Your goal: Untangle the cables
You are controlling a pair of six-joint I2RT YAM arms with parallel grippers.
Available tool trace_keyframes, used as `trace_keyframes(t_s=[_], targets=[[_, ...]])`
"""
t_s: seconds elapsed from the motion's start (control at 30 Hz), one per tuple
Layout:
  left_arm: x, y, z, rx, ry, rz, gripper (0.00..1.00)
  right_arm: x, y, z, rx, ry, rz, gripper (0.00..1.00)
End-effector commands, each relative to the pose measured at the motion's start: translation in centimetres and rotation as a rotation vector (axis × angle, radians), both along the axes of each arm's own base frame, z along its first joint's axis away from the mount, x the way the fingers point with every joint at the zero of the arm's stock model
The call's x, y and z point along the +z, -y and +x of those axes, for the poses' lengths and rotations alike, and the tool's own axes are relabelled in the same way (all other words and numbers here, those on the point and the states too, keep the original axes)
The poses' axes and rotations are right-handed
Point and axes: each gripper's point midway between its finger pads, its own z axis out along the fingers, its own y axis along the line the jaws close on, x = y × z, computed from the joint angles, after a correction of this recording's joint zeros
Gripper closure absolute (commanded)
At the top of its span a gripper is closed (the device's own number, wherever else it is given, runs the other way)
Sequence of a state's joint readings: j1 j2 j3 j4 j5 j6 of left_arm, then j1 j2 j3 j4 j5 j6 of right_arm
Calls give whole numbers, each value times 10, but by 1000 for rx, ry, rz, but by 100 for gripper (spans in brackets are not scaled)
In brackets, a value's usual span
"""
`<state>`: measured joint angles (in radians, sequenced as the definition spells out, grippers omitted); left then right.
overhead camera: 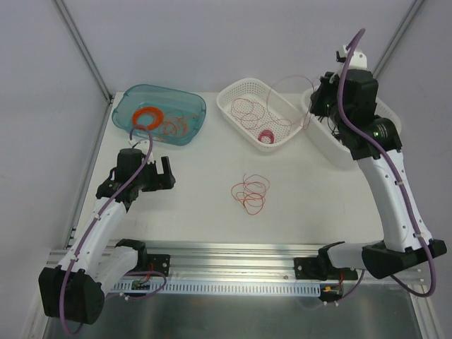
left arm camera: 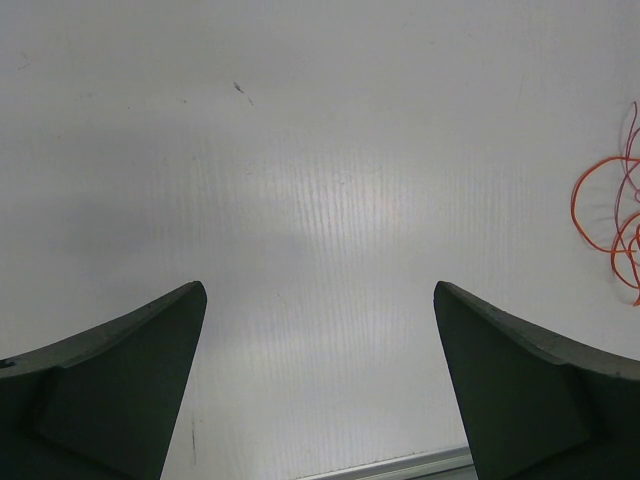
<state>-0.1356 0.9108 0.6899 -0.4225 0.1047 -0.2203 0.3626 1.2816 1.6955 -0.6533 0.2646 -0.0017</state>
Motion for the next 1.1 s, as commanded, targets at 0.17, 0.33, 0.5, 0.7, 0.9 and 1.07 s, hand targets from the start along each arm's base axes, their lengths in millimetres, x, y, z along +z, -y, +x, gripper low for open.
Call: trace_keyframes(t_s=[0.17, 0.33, 0.5, 0.7, 0.9, 1.07], targets=[[11, 4, 8, -28, 46, -13, 1, 27, -57, 89, 193, 145, -44, 99], [8, 6, 8, -34, 29, -20, 1, 3, -77, 135, 215, 154, -35, 99], [4, 5, 8, -36, 18, -15, 1, -38, -96, 188, 234, 157, -23, 99], [0, 4, 8, -32, 2, -7, 1, -102, -110, 247, 215, 102, -18, 94], [0, 6, 8, -41, -1, -11, 1, -120, -112, 261, 212, 59, 19, 38], [1, 9, 8, -52, 1, -26, 1, -115, -100, 219, 228, 13, 5, 27]])
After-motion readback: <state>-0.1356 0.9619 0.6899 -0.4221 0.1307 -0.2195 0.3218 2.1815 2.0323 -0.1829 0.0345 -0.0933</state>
